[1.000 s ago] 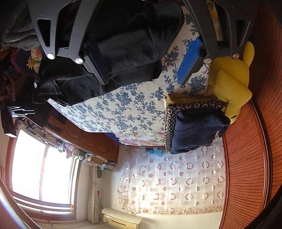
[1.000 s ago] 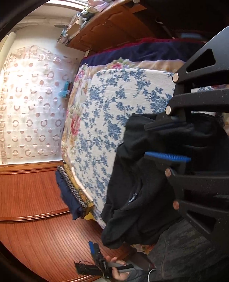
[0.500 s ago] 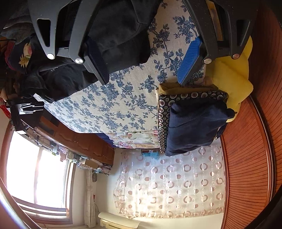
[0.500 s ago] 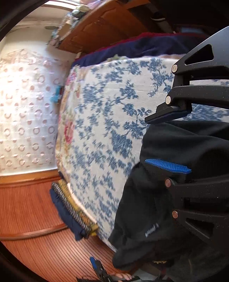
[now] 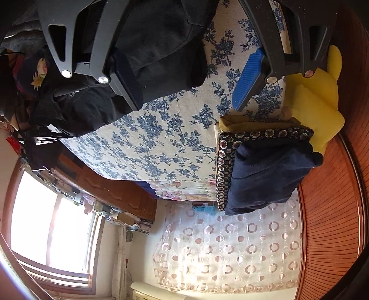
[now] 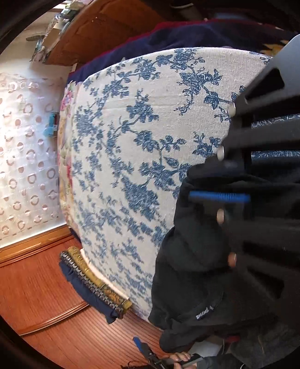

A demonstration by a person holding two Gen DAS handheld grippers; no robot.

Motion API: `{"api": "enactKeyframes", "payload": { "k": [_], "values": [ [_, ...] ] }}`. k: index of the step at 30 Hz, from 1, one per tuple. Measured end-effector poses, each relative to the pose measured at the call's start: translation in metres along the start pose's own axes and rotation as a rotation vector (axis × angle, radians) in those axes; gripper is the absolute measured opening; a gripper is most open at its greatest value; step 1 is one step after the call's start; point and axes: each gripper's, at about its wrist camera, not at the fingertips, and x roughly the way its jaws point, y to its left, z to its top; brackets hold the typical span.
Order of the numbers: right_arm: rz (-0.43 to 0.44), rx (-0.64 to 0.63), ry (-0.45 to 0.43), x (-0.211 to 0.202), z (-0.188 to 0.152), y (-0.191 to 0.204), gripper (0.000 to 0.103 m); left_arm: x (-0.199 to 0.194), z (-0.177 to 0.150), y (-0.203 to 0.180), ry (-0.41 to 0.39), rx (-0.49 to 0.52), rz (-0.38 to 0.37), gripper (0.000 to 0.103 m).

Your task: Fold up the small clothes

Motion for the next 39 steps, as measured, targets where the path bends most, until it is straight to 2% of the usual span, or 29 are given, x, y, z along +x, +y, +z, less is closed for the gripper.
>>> {"api": "enactKeyframes", "payload": {
  "k": [4,6,9,12,15,19,22,27,30,31,32,34,37,39],
  "values": [
    [-0.093,0.027,-0.134,-0.036,-0.01,-0.001,0.004,0.0,0.003,0.003,0.011,-0.003,0.007,0.08],
    [-0.123,0.043,-0.165,-0.049,-0.016,-0.004,0.004,-0.001,0.007,0.005,0.014,0.003,0.011,0.08],
    [-0.179,0.012,-0.139,-0.046,-0.026,-0.002,0.004,0.0,0.017,0.013,0.021,0.01,0.009,0.08],
    [-0.188,0.002,-0.114,-0.036,-0.028,0.0,0.004,0.008,0.027,0.025,0.045,0.02,0.006,0.08],
    [-0.179,0.009,-0.11,-0.03,-0.027,-0.002,0.004,0.025,0.029,0.036,0.108,0.017,-0.017,0.077],
    [-0.177,0.014,-0.101,-0.022,-0.018,0.0,0.004,0.048,0.014,0.04,0.209,-0.007,-0.076,0.069],
    [-0.175,0.013,-0.101,-0.024,-0.017,-0.001,0.004,0.06,-0.005,0.031,0.263,-0.012,-0.119,0.068],
    [-0.163,0.016,-0.102,-0.024,-0.018,-0.002,0.004,0.075,-0.026,0.015,0.325,0.028,-0.109,0.068],
    [-0.162,0.005,-0.091,-0.022,-0.018,0.0,0.019,0.075,-0.024,0.015,0.32,0.019,-0.108,0.068],
    [-0.156,0.005,-0.088,-0.02,-0.018,0.0,0.03,0.075,-0.024,0.016,0.319,0.011,-0.112,0.068],
    [-0.144,0.006,-0.083,-0.019,-0.018,0.0,0.041,0.075,-0.023,0.016,0.317,0.006,-0.118,0.06],
    [-0.136,0.002,-0.059,-0.014,-0.019,0.0,0.053,0.074,-0.024,0.012,0.319,0.014,-0.135,0.05],
    [-0.128,0.004,-0.023,-0.004,-0.019,0.0,0.054,0.075,-0.025,0.007,0.323,0.025,-0.148,0.032],
    [-0.118,0.002,-0.029,-0.004,-0.019,0.001,0.053,0.074,-0.026,0.004,0.322,0.032,-0.156,0.022]
  ]
}}
